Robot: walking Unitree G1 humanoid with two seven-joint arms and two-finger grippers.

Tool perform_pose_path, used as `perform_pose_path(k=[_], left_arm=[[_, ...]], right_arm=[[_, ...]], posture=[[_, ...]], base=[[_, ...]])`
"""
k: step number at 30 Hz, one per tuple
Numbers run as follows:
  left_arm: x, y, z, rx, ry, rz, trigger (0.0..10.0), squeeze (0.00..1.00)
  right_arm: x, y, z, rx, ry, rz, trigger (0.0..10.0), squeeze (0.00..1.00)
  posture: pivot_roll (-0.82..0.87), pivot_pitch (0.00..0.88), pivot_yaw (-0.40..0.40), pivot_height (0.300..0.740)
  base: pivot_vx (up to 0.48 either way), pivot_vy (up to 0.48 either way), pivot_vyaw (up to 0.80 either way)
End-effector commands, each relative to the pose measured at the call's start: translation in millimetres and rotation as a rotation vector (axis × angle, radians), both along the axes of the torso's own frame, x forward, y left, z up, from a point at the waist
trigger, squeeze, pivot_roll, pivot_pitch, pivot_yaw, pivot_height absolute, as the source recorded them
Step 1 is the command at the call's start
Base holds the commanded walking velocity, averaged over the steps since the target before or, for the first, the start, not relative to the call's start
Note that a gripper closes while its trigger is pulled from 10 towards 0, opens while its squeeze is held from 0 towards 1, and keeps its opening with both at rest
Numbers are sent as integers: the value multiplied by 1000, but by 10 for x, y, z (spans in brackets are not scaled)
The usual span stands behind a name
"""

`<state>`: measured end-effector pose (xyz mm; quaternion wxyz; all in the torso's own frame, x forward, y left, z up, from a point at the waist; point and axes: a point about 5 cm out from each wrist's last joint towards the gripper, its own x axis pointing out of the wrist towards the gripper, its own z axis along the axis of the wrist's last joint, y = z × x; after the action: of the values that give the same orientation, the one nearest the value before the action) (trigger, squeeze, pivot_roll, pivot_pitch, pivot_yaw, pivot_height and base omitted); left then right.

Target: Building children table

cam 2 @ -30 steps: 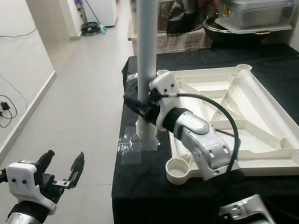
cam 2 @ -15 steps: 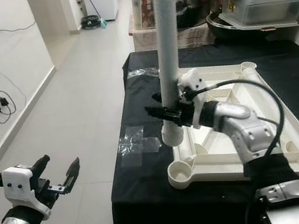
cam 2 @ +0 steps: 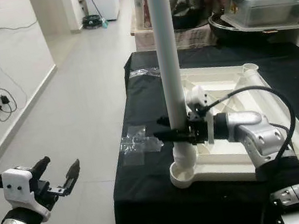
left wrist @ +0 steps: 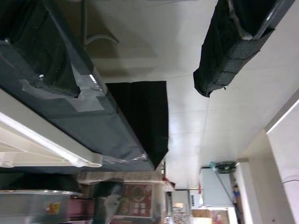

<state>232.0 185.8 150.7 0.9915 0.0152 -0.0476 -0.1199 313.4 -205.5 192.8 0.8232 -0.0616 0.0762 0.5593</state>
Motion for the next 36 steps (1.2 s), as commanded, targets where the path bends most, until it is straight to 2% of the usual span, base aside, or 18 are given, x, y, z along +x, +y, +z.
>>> perform_pose_path(k=[1, 9, 17, 23, 27, 30, 34, 35, 36], left_arm=[[-12, 1, -51, 3, 18, -6, 10000, 0], [-6, 0, -56, 4, 17, -6, 10000, 0], [-10, 5, -61, 4, 19, -4, 10000, 0], [-11, 9, -66, 4, 21, -2, 10000, 0], [-6, 15, -78, 5, 26, -1, 10000, 0], [1, 15, -79, 4, 25, 1, 10000, 0], [3, 16, -79, 4, 25, 2, 10000, 0], [-1, 21, -86, 3, 27, 7, 10000, 0], [-1, 21, -86, 3, 27, 7, 10000, 0]], right_arm=[[-10, -41, -16, -38, -9, 12, 10000, 0], [7, -1, -161, -94, -13, 18, 10000, 0], [-16, 215, -279, -61, -22, 39, 10000, 0], [-63, 283, -332, -26, -10, 42, 10000, 0], [-86, 291, -409, 6, -8, -16, 10000, 0], [-21, 261, -425, 47, -19, -134, 10000, 0], [-2, 252, -431, 60, -22, -173, 10000, 0], [-5, 240, -464, 89, -24, -253, 10000, 0], [-5, 240, -464, 89, -24, -253, 10000, 0]], posture=[[47, 0, -86, 740], [51, 0, -91, 740], [60, 0, -94, 740], [60, 0, -94, 740], [51, 0, -87, 740], [47, 0, -88, 740], [47, 0, -88, 740], [43, 0, -86, 740], [43, 0, -86, 740]], base=[[0, 0, 0], [0, 0, 0], [0, 0, 0], [0, 0, 0], [0, 0, 0], [0, 0, 0], [0, 0, 0], [0, 0, 0], [0, 0, 0]])
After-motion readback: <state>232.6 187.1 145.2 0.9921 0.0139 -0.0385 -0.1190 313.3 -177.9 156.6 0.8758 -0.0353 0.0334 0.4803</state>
